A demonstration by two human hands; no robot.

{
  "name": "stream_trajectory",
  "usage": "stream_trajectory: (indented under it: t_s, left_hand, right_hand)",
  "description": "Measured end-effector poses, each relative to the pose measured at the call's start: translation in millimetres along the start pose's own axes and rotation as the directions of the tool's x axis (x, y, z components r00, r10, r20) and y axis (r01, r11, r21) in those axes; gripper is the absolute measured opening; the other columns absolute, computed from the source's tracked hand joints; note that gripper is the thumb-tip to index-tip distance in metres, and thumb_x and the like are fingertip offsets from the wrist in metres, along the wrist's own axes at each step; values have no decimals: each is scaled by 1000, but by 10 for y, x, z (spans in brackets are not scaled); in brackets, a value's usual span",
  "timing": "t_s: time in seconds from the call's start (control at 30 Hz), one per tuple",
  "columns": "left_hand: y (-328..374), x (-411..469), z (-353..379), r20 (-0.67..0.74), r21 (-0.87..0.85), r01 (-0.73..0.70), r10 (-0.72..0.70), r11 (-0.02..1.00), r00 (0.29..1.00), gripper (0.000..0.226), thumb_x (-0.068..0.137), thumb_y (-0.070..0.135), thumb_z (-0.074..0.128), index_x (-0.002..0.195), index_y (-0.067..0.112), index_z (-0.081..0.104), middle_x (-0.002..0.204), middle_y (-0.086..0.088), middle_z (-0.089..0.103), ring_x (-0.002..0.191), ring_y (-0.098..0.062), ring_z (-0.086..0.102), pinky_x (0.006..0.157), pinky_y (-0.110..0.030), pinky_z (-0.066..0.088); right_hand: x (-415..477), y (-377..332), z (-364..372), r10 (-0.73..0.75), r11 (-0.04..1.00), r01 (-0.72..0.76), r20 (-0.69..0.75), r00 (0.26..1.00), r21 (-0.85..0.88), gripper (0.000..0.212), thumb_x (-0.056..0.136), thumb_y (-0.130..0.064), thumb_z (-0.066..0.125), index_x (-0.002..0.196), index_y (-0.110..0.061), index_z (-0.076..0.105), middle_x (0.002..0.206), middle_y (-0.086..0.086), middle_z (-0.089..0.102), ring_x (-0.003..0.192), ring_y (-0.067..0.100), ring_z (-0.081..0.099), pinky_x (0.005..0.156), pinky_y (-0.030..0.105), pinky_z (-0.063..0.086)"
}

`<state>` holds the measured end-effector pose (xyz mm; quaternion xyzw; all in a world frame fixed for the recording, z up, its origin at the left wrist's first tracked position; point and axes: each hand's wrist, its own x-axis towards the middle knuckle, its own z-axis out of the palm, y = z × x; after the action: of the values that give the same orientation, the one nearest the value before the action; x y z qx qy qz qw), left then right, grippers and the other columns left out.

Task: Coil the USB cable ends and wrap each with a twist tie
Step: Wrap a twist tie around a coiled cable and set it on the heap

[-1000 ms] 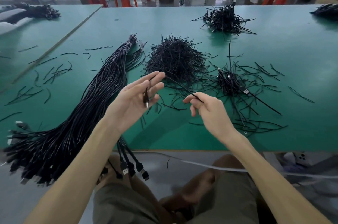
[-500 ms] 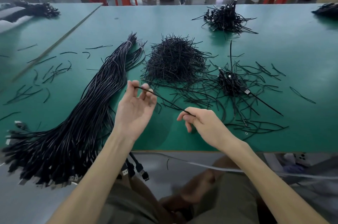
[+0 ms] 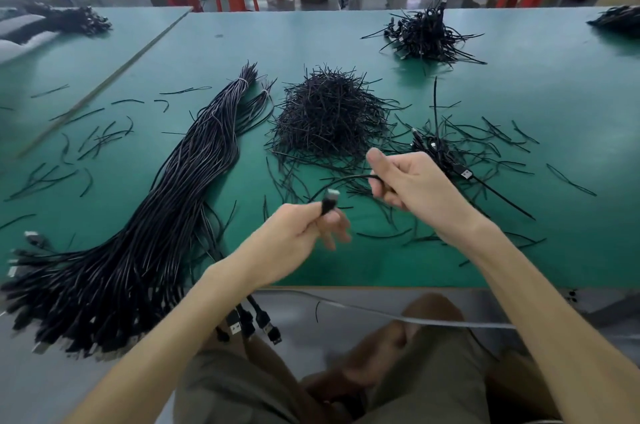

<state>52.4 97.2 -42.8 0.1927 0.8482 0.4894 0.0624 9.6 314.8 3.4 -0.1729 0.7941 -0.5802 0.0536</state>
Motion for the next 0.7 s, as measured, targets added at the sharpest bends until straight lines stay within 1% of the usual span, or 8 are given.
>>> stream_trajectory:
  t_s: [0.13,0.23,0.37,0.4,0.47,0.57,0.63,0.7]
  left_hand:
    - [44,153,32,-108,-564,11,-87,825,990,44,106,27,39,133,-1,59,127,-13,71,119,-25,67,103,-33,50]
    - [177,197,13,-27,-916,15,-100,401,995,54,109,33,27,141,-6,47,141,-17,61,130,-27,60,107,-38,49]
    - [300,161,-260,1,-990,-17,-127,-140,992,44,113,26,28,105,3,64,80,2,66,58,-8,58,65,-19,45]
    - [307,140,-334,-21,-993,-35,-127,-110,992,42,112,25,31,92,9,63,67,7,54,44,-6,40,53,-21,34]
    - [294,55,-434,-135,-943,-83,-142,323,981,39,108,29,40,77,17,59,58,9,39,41,-6,23,44,-19,20]
    - [240,-82,-330,-145,-302,-60,16,951,989,40,103,38,48,70,21,62,55,2,51,42,-11,42,40,-20,35]
    - [173,-103,-186,-25,144,-1,5,990,1000,40,105,39,45,73,22,62,63,3,67,53,-14,61,56,-32,53]
    - [141,-67,-58,-140,246,55,-21,968,990,37,109,27,44,81,24,66,78,9,75,75,-12,71,81,-38,57]
  right_hand:
    - [-116,-71,325,-84,986,84,-5,996,143,55,104,-40,48,61,-8,56,47,-7,40,42,6,31,44,12,26]
    - [-226,26,597,-128,990,127,15,992,54,54,105,-44,46,60,-15,55,49,-9,44,45,5,37,50,17,29]
    - [-324,214,775,-109,992,111,28,994,-53,61,103,-59,40,54,-22,42,49,-8,41,47,9,36,54,23,32]
    - [-303,254,744,-104,992,103,-8,995,-79,64,102,-61,39,52,-21,38,48,-8,36,47,10,34,54,26,31]
    - [-211,306,626,-101,987,86,-110,989,-133,67,102,-60,42,50,-18,32,47,-3,30,46,15,29,53,34,29]
    - [6,272,432,-117,962,43,-268,956,-268,66,104,-49,46,50,-16,29,45,-1,26,45,17,26,54,31,26]
    - [116,167,421,-156,946,46,-326,932,-322,67,105,-49,45,51,-13,29,44,-2,28,45,17,27,54,32,26]
    - [135,45,526,-214,938,103,-320,923,-330,68,105,-53,42,51,-12,34,43,-2,36,44,19,36,51,37,35]
